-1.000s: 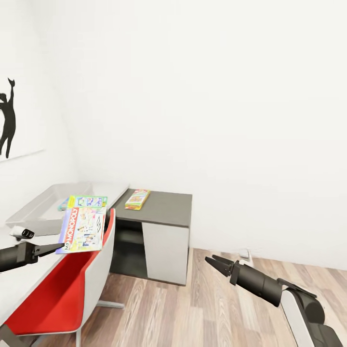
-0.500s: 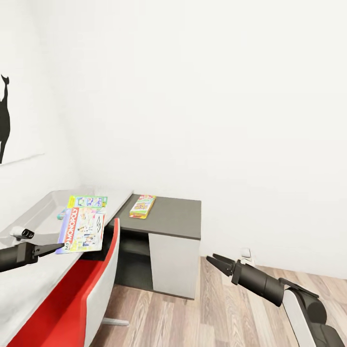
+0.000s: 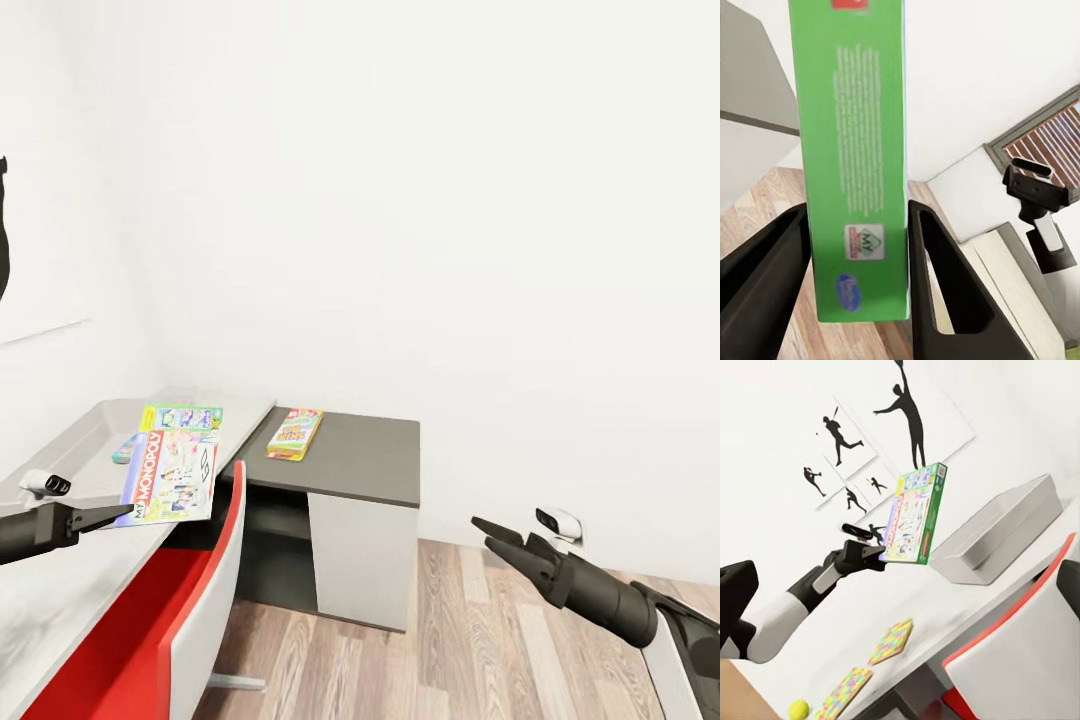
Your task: Put all the toys in the child's room - the three board games (two on the bed and one on the table), the two jigsaw puzzles on the table, and the tennis ball on the table - inside the toy box on the table in the child's room.
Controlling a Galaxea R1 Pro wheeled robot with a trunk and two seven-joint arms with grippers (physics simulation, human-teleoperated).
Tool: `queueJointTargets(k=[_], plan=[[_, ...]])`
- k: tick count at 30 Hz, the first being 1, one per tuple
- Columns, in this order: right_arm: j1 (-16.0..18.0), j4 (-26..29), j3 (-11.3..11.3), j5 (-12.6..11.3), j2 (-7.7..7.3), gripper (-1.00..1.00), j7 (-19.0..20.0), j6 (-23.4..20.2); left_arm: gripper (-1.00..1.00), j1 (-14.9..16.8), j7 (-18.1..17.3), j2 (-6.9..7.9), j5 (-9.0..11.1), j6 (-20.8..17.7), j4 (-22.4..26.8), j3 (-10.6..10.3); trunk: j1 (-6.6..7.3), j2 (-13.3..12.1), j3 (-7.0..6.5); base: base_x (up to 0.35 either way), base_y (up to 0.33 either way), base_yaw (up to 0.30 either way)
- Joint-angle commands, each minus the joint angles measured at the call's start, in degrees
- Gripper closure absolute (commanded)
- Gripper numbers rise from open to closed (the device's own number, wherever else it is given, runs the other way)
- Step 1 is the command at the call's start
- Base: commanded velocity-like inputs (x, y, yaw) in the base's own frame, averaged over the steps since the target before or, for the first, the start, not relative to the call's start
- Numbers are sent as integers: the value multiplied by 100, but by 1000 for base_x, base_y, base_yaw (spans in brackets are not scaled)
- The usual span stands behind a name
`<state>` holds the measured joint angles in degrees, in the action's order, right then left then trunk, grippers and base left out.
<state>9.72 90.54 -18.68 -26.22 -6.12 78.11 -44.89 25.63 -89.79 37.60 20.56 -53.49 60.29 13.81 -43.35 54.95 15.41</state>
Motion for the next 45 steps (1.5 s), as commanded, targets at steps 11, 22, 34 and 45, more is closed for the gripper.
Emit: queueJointTargets(k=[11, 22, 34, 45], plan=[[4, -17, -37, 8, 20, -100, 11, -3, 100, 4, -21, -20, -1, -56, 1, -1, -1, 5, 5, 152, -123, 194], [4, -19, -24, 19, 46, -100, -57, -2, 100, 4, -21, -50, 0, -47, 1, -1, -1, 5, 24, 250, -188, 259], [4, -19, -28, 298, 73, -100, -152, 2, 100, 4, -21, -51, 0, -46, 9, -1, -1, 5, 26, 135, -106, 19], [4, -11, -37, 336, 76, -100, -198, 4, 100, 4, -21, -51, 0, -47, 10, -1, -1, 5, 27, 55, 52, 150]])
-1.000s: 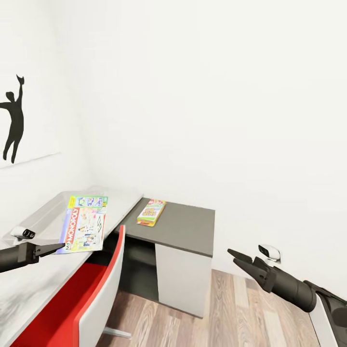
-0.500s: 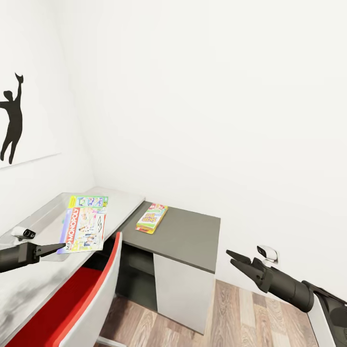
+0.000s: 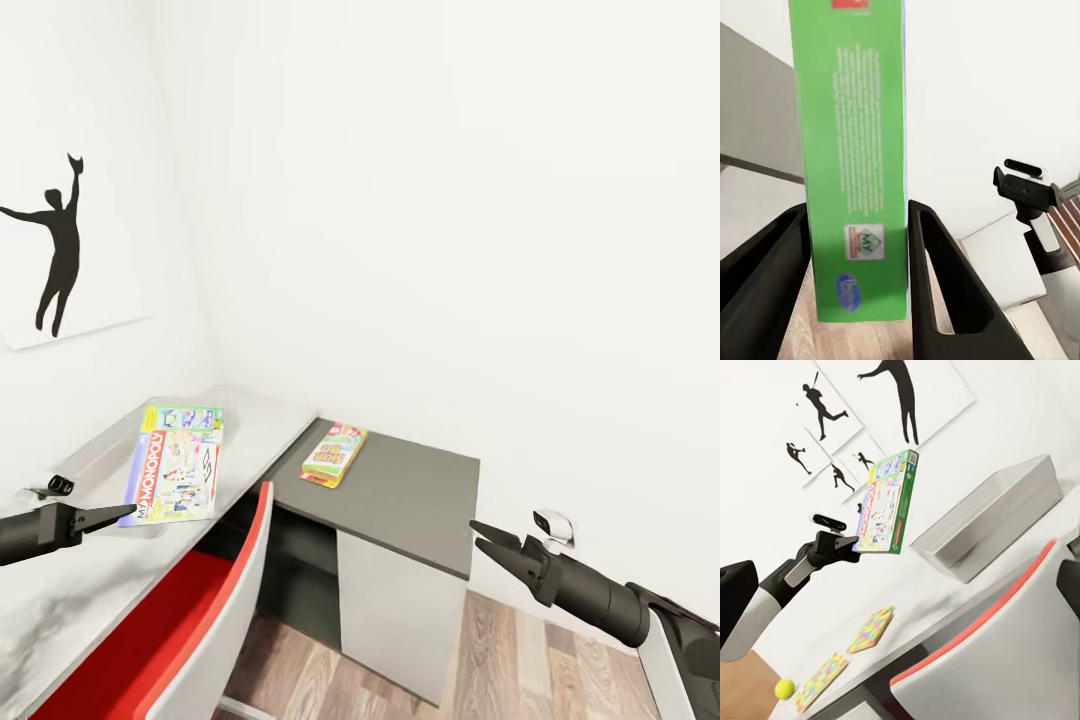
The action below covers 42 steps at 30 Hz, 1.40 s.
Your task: Put all the toys in the child's room - the three board games (two on the bed and one on the table), the two jigsaw puzzles on the table, and the tennis ball on the table - inside the toy box on the table in the child's room.
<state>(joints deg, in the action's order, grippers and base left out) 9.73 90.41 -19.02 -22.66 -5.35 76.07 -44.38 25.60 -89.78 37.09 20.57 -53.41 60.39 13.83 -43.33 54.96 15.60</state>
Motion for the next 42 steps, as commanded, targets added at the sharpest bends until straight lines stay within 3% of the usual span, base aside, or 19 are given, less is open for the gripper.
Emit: queueJointTargets(k=[1, 12, 27, 42], plan=[[2, 2, -2, -19, -1, -100, 5, -47, 100, 7, -22, 0, 0, -55, -1, -3, -2, 5, 8, 133, 24, 280], [2, 2, 15, -14, -1, -100, 0, -50, 100, 7, -22, 0, 0, -55, -1, -3, -2, 5, 10, 149, 115, 261], [2, 3, 12, -11, -2, -100, 3, -45, 100, 7, -22, 0, 0, -51, 9, -3, -2, 5, 9, 18, 35, 34], [2, 4, 12, -10, -9, -100, 13, -44, 100, 7, -22, -8, 0, -55, 13, -3, -2, 5, -29, 112, 30, 260]])
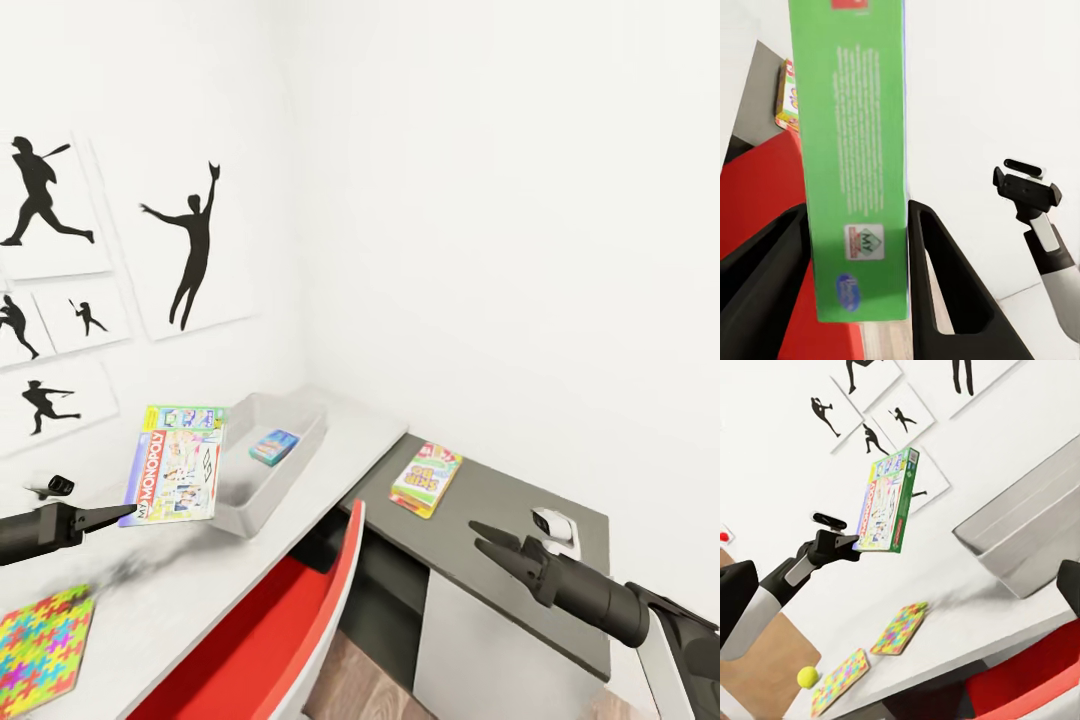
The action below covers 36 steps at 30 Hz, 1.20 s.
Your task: Put all the toys in the child's room - the three board games (two on the bed and one on the table), the two jigsaw puzzles on the table, and the tennis ball on the table - inside the toy box on the table in the child's room.
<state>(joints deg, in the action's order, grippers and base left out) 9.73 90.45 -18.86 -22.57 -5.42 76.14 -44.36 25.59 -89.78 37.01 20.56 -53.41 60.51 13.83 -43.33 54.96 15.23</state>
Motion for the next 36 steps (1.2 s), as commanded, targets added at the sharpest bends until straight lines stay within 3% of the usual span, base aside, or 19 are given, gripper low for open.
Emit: queueJointTargets(k=[1, 9, 36], plan=[[2, 1, -3, -20, -2, -100, 6, -46, 100, 7, -23, 0, 0, -53, -1, -3, -2, 5, 5, 172, -143, 275], [2, 0, -10, -20, -7, -100, 11, -47, 100, 7, -23, -1, 0, -47, -2, -3, -2, 5, -16, 134, -149, 275], [2, -1, -12, -20, -12, -100, 10, -53, 100, 6, -23, -1, 0, -47, 1, -3, -2, 5, -83, 5, 70, 277]])
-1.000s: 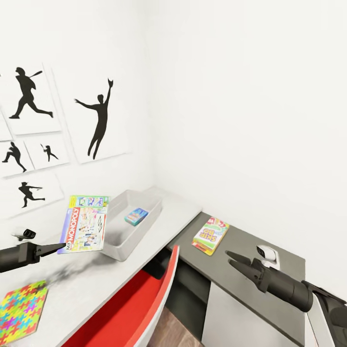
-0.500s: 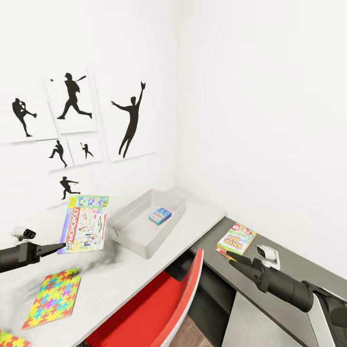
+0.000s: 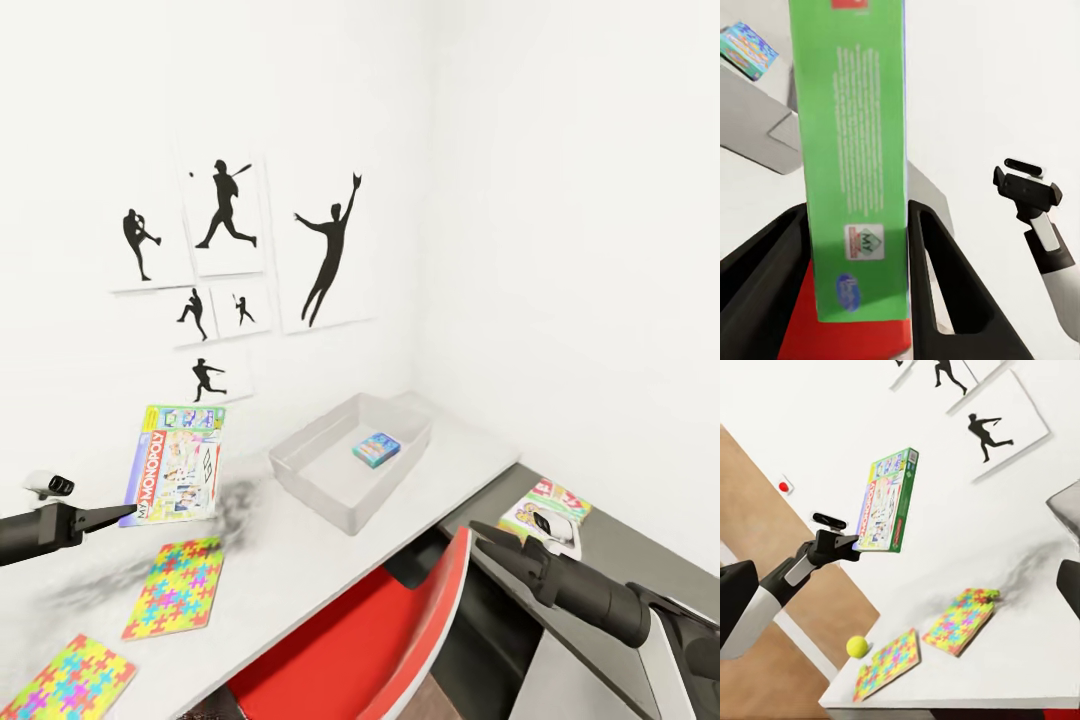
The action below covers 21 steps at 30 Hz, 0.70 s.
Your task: Put all the toys in the child's room - the three board games (two on the bed and one on the table), the two jigsaw puzzles on the table, and the tennis ball on the table - inside the toy box on the table in the child's room.
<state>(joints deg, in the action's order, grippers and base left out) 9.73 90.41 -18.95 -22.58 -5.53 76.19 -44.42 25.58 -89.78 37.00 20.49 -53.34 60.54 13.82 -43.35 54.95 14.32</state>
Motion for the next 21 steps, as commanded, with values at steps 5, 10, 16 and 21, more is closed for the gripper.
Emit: queueJointTargets(k=[5, 10, 16, 21], plan=[[3, -4, -3, -19, -2, -100, -3, -49, 100, 8, -22, 0, 8, -54, 0, -2, -1, 6, 7, 0, 118, 277], [3, -5, -3, -18, -7, -100, -13, -49, 100, 8, -22, 0, 8, -54, 0, -2, -1, 6, 20, 0, 21, 250], [3, -9, -3, -18, -17, -100, -28, -54, 100, 8, -22, -7, 8, -54, 0, -2, -1, 6, 52, 0, 2, 211], [3, -13, -5, -18, -18, -100, -22, -50, 100, 8, -22, -8, 8, -54, 0, -2, -1, 6, 61, 18, -48, 68]])
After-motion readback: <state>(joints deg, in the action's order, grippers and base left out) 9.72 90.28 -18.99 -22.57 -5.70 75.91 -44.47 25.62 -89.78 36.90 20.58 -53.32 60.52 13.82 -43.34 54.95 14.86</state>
